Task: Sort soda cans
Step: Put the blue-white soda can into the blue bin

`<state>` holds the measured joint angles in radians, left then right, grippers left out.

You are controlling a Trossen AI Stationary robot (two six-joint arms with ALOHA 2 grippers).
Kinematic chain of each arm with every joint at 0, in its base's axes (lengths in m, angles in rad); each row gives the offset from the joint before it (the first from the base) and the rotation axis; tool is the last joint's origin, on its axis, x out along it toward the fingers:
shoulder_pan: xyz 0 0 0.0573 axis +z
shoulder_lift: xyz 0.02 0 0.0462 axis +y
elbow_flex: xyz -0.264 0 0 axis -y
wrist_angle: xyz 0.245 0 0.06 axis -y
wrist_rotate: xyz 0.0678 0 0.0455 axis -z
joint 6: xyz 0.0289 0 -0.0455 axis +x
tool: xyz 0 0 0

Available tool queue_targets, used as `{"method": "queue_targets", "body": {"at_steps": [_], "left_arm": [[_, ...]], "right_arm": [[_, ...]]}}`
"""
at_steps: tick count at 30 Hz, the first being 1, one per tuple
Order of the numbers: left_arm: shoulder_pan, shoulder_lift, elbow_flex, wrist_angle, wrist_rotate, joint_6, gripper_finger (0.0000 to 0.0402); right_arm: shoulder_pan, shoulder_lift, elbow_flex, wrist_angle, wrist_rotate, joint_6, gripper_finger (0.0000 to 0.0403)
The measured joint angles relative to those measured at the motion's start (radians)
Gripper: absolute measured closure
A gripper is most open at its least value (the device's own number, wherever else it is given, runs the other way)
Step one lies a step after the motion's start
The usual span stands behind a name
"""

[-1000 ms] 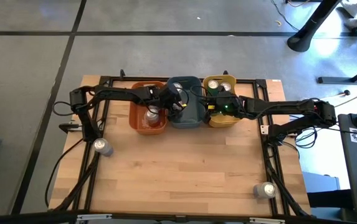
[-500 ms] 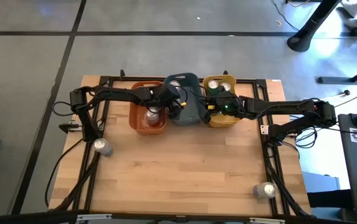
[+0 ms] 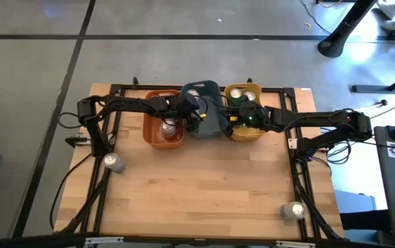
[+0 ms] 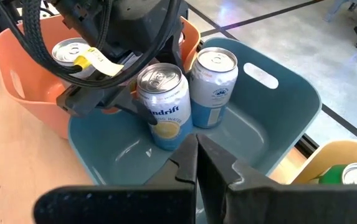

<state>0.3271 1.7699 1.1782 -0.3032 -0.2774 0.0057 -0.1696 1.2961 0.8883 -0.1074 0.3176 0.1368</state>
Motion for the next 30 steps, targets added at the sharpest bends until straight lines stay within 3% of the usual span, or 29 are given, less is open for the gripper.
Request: {"method": "queue_targets", "body": {"at_steps": [6,13,18,22,26,30], "left_arm": [[0.000,0.000,0.000,0.000,0.001,0.001,0.0064],[0.000,-0.001,0.000,0.000,0.001,-0.009,0.0006],[0.000,-0.001,0.002,-0.003,0.002,-0.004,0.0022],[0.000,-0.019,0.056,-0.124,0.002,0.021,0.0025],[-0.001,-0.073,0.118,-0.230,0.001,0.028,0.0025],[-0.010,-0.165,0.132,-0.233,0.000,0.023,0.0025]], "right_arm": [[0.000,0.000,0.000,0.000,0.000,0.000,0.0395],[0.000,0.000,0.000,0.000,0.000,0.000,0.0395],[0.000,0.000,0.000,0.000,0.000,0.000,0.0395],[0.000,0.000,0.000,0.000,0.000,0.000,0.0395],[0.000,0.000,0.000,-0.004,0.001,0.000,0.0395],[0.000,0.000,0.000,-0.006,0.004,0.000,0.0395]]}}
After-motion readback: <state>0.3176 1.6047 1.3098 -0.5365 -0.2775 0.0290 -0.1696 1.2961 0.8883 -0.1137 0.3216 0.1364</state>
